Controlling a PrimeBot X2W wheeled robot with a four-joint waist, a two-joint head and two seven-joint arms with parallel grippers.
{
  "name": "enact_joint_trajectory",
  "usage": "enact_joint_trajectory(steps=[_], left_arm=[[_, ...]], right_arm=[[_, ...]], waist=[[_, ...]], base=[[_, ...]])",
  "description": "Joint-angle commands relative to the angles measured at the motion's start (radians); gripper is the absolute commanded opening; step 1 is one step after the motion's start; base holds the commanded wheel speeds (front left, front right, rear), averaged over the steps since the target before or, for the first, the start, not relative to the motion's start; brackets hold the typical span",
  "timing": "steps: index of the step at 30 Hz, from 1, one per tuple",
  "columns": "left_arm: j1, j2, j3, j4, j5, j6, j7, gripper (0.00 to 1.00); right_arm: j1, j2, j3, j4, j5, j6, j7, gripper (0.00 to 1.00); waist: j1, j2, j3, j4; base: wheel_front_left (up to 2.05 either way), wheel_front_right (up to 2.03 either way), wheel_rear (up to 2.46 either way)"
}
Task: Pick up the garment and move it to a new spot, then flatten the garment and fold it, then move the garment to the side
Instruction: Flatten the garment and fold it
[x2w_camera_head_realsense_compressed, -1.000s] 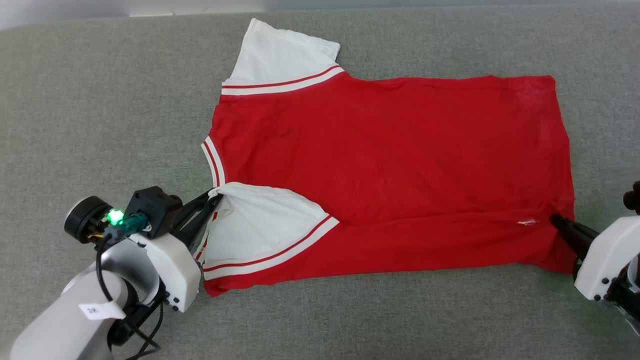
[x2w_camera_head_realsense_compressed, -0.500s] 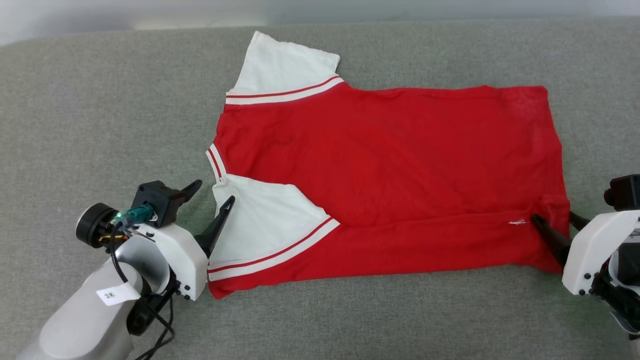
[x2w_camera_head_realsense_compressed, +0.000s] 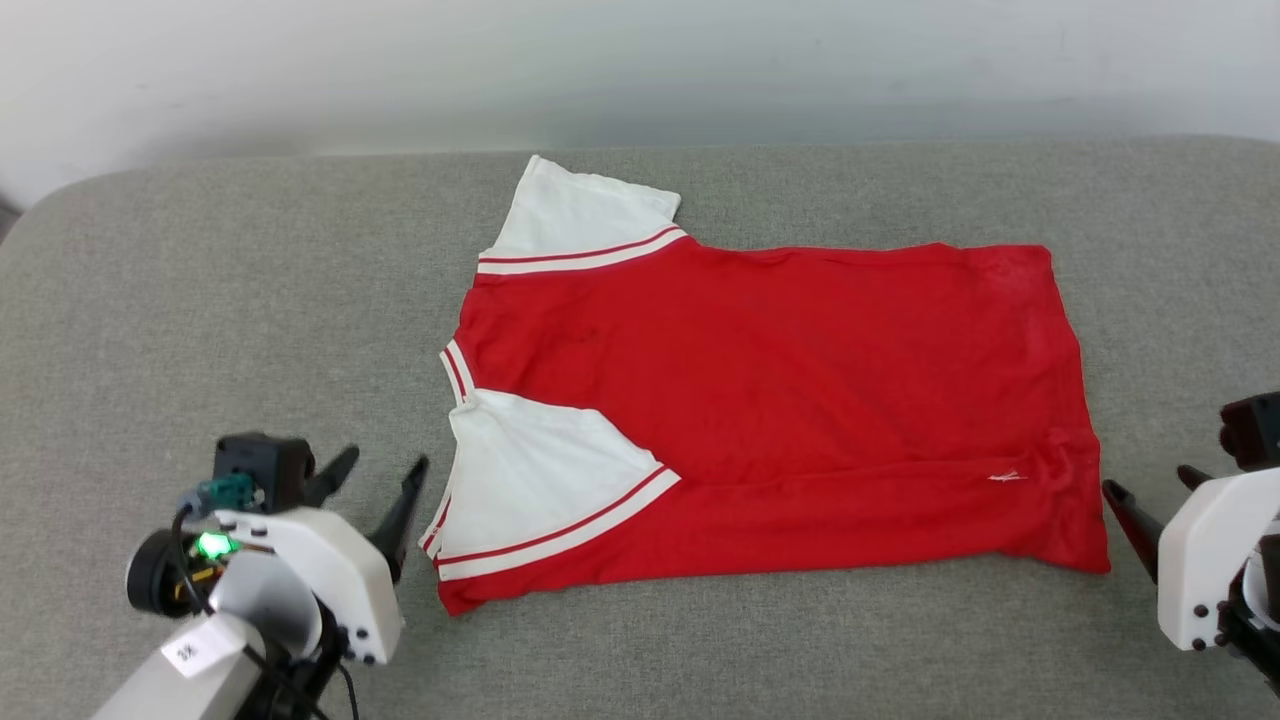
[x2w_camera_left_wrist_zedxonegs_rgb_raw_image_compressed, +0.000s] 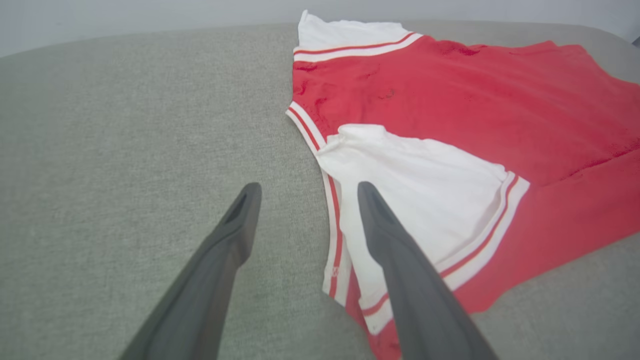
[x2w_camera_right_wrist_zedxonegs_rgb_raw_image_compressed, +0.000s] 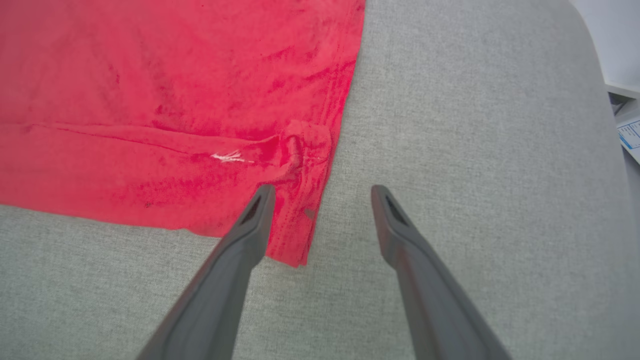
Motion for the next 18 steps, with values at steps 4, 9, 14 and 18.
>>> enact_joint_trajectory(steps=[4, 9, 14, 18], left_arm=[[0.081, 0.033, 0.003, -0.105, -0.026, 0.061, 0.071, 1.00], [0.160, 0.080, -0.011, -0.217, -0.013, 0.156, 0.151, 1.00], [0.196, 0.095, -0.027, -0.268, -0.025, 0.197, 0.211, 1.00], [0.187, 0.096, -0.030, -0.254, -0.012, 0.227, 0.230, 1.00]], right_arm=[[0.056, 0.046, -0.058, -0.066, -0.017, 0.000, 0.064, 1.00], [0.106, 0.115, -0.119, -0.158, -0.023, 0.000, 0.147, 1.00], [0.126, 0.156, -0.148, -0.224, -0.036, 0.000, 0.179, 1.00], [0.133, 0.170, -0.156, -0.247, -0.039, 0.000, 0.181, 1.00]], waist=[[0.0001, -0.0001, -0.008, -0.004], [0.0001, -0.0001, 0.010, -0.019], [0.0001, -0.0001, 0.046, -0.035], [0.0001, -0.0001, 0.075, -0.046]], base=[[0.00, 0.00, 0.00], [0.00, 0.00, 0.00], [0.00, 0.00, 0.00], [0.00, 0.00, 0.00]])
